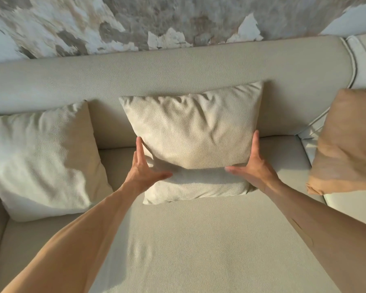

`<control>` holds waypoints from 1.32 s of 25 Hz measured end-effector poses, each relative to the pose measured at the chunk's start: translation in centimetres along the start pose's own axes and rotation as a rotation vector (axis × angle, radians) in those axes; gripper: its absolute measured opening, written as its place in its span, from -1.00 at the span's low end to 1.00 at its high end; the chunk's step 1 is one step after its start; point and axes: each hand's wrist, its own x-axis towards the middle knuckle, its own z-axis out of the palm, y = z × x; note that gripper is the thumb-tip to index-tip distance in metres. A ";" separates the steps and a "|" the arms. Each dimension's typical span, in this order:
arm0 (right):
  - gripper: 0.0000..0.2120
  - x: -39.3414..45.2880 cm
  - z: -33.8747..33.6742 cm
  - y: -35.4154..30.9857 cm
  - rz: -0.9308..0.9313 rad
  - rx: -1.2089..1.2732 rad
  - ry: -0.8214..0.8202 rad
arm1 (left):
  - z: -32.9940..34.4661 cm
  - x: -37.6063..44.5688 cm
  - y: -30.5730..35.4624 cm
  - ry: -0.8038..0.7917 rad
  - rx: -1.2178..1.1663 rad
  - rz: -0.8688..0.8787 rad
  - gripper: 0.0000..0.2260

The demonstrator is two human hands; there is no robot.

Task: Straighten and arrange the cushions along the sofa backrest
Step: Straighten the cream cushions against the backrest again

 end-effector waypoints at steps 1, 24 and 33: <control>0.37 0.8 0.4 0.1 -0.014 0.102 -0.012 | 0.3 0.3 -0.3 0.000 -0.032 -0.018 0.31; 0.18 1.0 -3.0 4.1 0.029 0.177 0.137 | 5.4 0.5 4.7 -0.046 -0.164 -0.008 0.21; 0.18 0.9 -2.1 3.6 0.071 0.137 0.140 | 4.4 0.9 3.9 -0.094 -0.055 -0.013 0.22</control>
